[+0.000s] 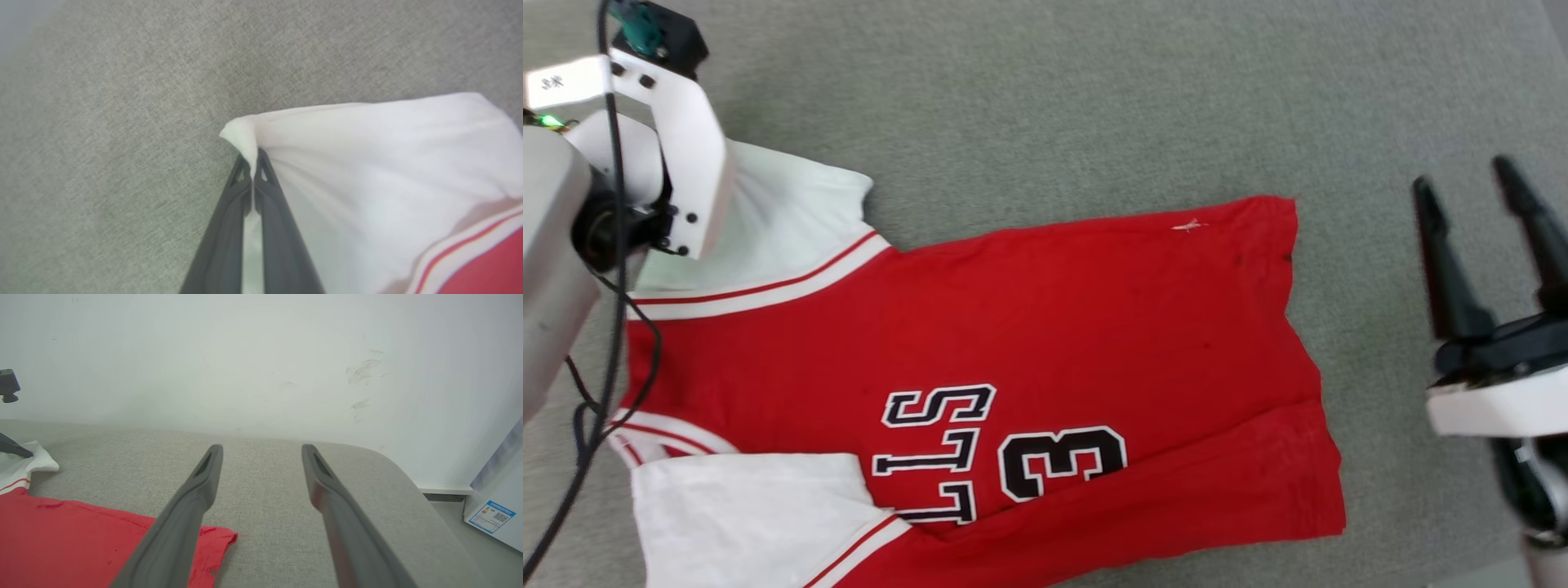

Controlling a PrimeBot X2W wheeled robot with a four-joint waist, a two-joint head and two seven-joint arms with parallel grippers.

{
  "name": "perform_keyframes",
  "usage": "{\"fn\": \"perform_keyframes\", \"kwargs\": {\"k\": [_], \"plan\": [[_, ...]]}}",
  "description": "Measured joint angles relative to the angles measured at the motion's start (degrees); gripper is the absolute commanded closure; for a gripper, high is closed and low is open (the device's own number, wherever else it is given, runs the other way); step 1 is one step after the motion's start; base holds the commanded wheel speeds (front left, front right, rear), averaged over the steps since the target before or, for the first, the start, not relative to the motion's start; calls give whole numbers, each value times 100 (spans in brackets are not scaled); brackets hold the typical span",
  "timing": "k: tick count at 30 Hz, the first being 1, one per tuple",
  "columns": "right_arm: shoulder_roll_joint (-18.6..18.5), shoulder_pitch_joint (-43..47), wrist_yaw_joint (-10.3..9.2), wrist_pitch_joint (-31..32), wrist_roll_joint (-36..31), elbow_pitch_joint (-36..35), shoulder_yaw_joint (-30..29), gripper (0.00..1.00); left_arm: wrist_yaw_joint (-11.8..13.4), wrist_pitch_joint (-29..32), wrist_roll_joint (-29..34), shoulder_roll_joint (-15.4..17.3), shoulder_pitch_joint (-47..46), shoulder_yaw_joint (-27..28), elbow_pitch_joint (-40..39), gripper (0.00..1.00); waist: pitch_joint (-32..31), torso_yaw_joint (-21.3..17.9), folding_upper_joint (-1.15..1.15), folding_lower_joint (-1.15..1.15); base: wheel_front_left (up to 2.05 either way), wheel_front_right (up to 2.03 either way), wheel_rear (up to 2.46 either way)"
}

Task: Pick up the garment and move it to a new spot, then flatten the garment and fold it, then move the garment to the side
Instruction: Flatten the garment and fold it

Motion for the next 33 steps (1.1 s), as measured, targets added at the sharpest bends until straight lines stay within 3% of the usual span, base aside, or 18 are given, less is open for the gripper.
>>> {"fn": "perform_keyframes", "kwargs": {"k": [6,16,22,27,33], "plan": [[-702,-460,-1,858,64,-220,131,0,-62,-604,105,-165,14,-94,-174,100,-299,240,0,0,0,0,0],[-2084,-1545,0,3843,1051,261,1427,0,-98,-1199,48,-235,217,-305,-805,100,-632,705,0,0,0,0,0],[-2340,-2023,0,5309,1624,877,2148,0,-98,-1332,43,-286,214,-361,-1051,100,-608,902,0,0,0,0,0],[-2276,-2387,0,5640,1723,1471,2540,0,-98,-1404,79,-344,104,-396,-1179,100,-486,1038,0,0,0,0,0],[-2065,-2691,-1,5420,1662,2269,2965,0,-98,-1482,156,-387,-62,-452,-1282,100,-294,1193,0,0,0,0,0]]}}
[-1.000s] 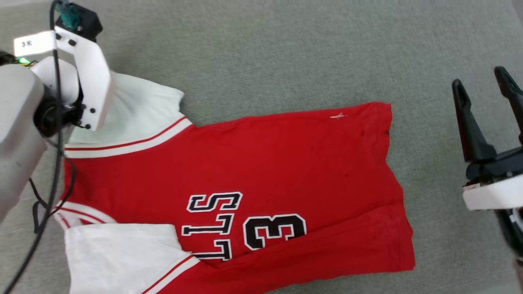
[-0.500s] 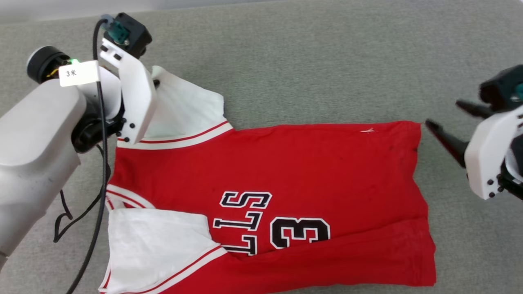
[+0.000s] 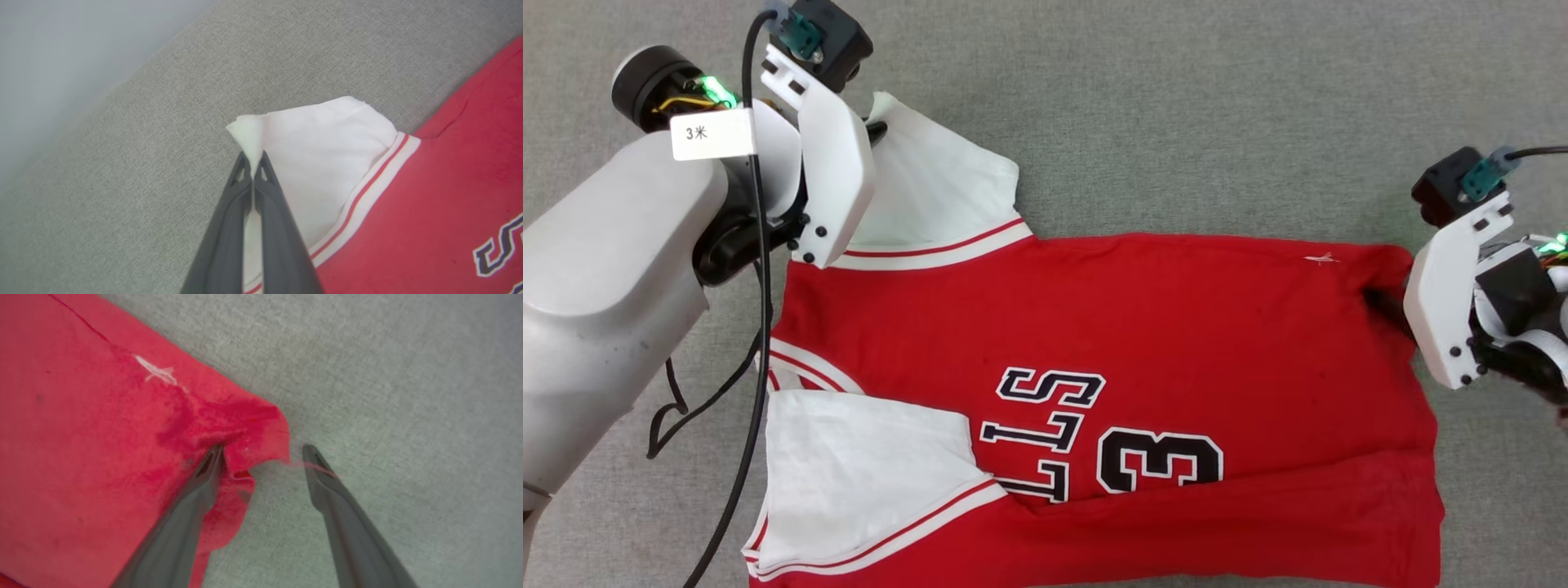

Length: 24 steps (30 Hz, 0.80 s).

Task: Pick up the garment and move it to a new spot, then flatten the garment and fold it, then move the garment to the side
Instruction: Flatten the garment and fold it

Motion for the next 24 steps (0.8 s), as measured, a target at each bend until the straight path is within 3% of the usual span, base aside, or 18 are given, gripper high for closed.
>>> {"fn": "perform_keyframes", "kwargs": {"k": [8,9,10,16,24], "plan": [[12,-229,-24,-275,136,578,675,0,0,-73,-1,-15,-77,-101,-64,100,114,89,0,-1,0,0,0],[3,-233,-29,-434,130,617,717,66,0,-85,-5,-13,-88,-110,-73,100,113,91,0,-2,0,0,0],[5,-232,-27,-576,131,675,744,100,0,-107,-10,-10,-93,-121,-75,100,107,93,0,-2,0,0,0],[216,-191,-9,-1560,247,954,628,100,0,-370,-67,143,4,-116,-132,100,-83,95,0,-1,0,0,0],[134,309,1,-2448,405,836,378,100,167,-814,-230,602,712,-64,-682,100,-613,138,0,-1,0,0,0]]}}
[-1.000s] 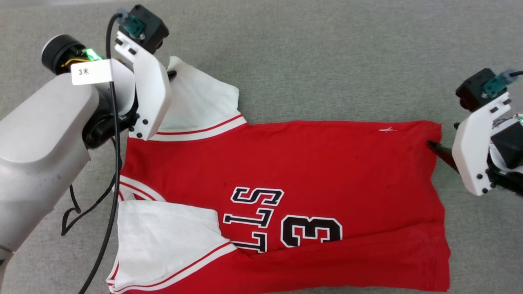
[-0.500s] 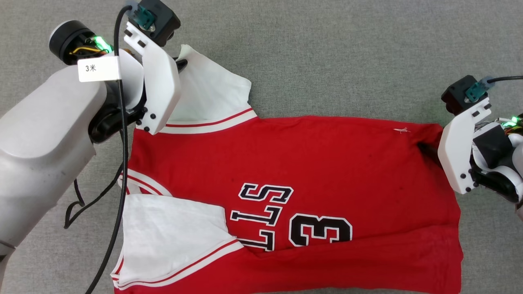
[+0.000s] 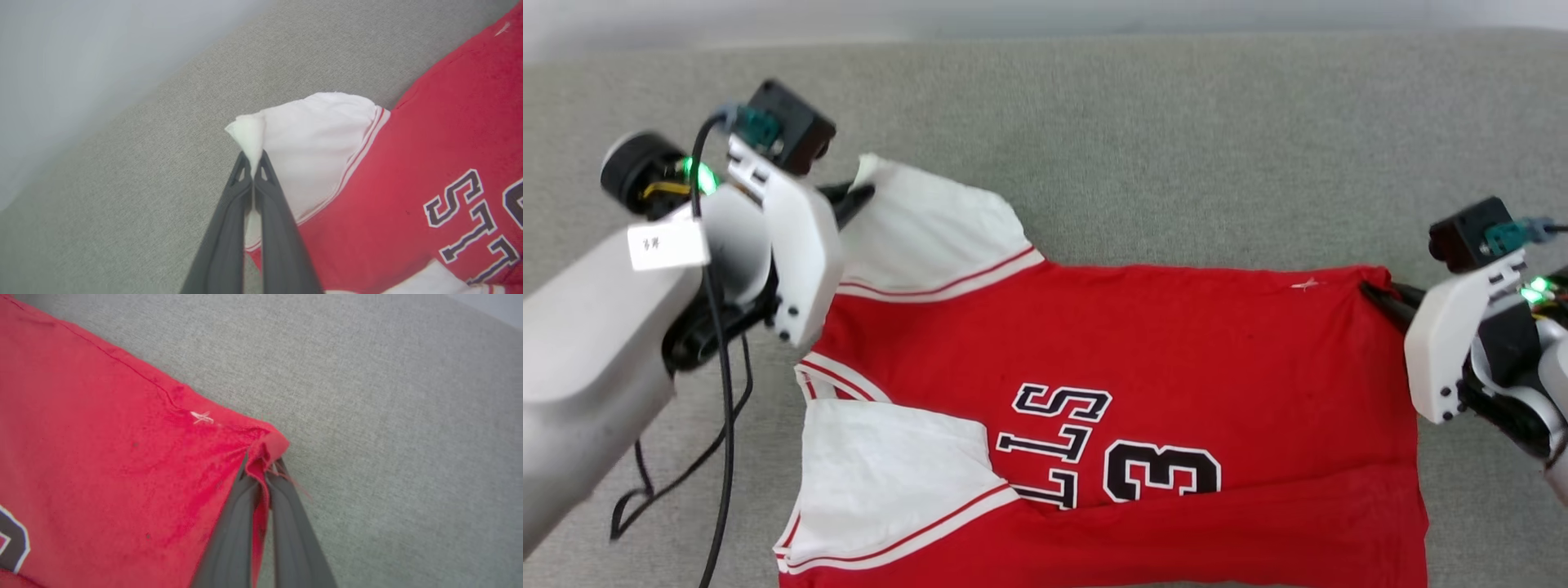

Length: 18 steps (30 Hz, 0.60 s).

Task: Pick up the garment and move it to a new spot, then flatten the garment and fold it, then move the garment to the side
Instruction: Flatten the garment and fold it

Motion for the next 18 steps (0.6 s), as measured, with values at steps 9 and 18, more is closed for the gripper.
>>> {"fn": "perform_keyframes", "kwargs": {"k": [9,18], "plan": [[-224,925,0,-390,65,-519,-465,100,531,-312,-281,726,1114,-22,-1035,100,-687,86,0,0,0,0,0],[-234,2138,0,-487,113,-1124,-1026,100,1134,-592,-639,1250,2362,-219,-1845,100,-1075,154,0,0,0,0,0]]}}
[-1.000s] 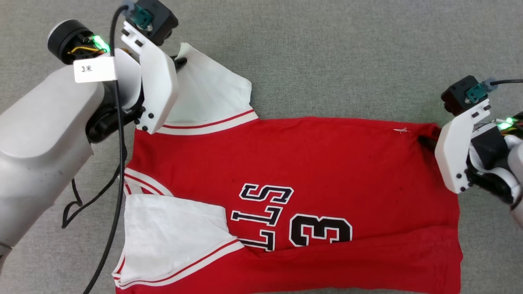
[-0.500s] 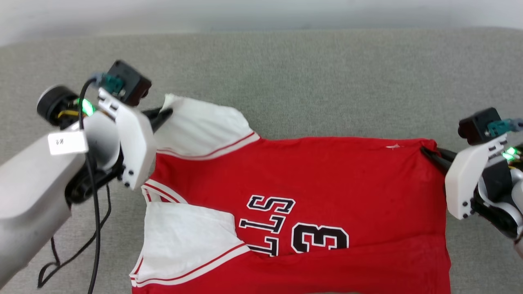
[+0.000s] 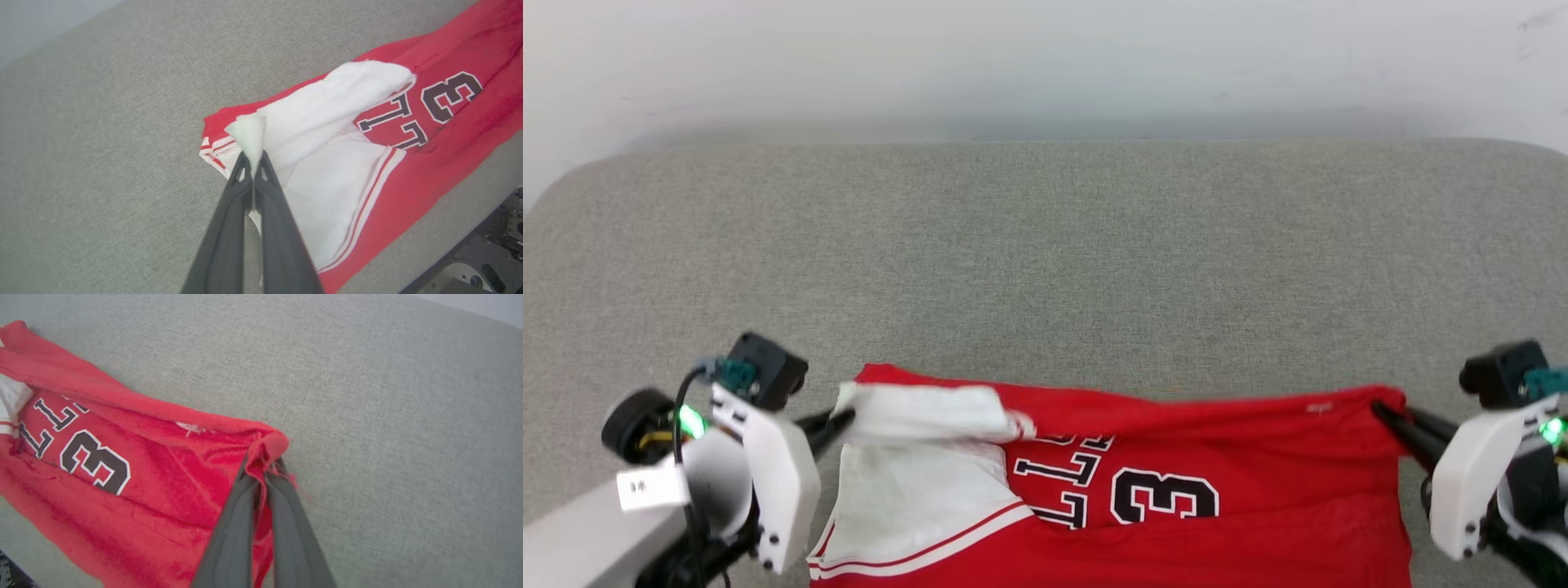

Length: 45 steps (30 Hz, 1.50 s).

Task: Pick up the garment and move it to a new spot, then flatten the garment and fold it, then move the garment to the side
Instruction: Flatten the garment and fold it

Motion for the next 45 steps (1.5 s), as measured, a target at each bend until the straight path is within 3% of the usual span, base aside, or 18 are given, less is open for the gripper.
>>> {"fn": "perform_keyframes", "kwargs": {"k": [9,14,22,23,24,25,26,32,38,42,45], "plan": [[257,1371,0,201,-12,-702,-671,100,304,-382,-375,143,946,-175,-90,100,-28,21,0,0,0,0,0],[472,1737,0,424,-54,-719,-844,100,296,-530,-609,-46,1259,-234,232,100,64,-1,0,0,0,0,0],[715,1742,0,448,-104,-220,-728,100,60,-676,-829,-459,1359,-263,954,100,189,-18,0,1,0,0,0],[739,1742,0,404,-89,-165,-735,94,64,-702,-808,-489,1359,-271,1016,100,182,-15,0,1,0,0,0],[788,1744,0,369,-25,-131,-753,54,109,-769,-759,-515,1360,-270,1062,78,165,-12,0,1,0,0,0],[814,1748,0,285,-2,-129,-777,0,153,-853,-703,-534,1360,-257,1085,8,145,-10,0,1,0,0,0],[813,1755,0,162,-49,-152,-793,0,200,-964,-694,-554,1363,-214,1094,0,121,-6,0,1,0,0,0],[781,1774,-1,-127,-149,-808,-1183,0,661,-1892,-768,-511,1597,245,810,0,-64,-51,0,1,0,0,0],[664,1772,-1,109,-396,-1310,-1735,0,1402,-2647,-635,-335,1842,794,380,0,-201,-94,0,1,0,0,0],[491,1780,-1,520,-526,-1396,-1929,0,1830,-2749,-293,-482,2036,1334,146,0,-221,-41,0,1,0,0,0],[350,1798,-1,933,-528,-1374,-1918,0,2171,-2751,314,-782,2279,2095,-27,0,-209,-9,0,1,0,0,0]]}}
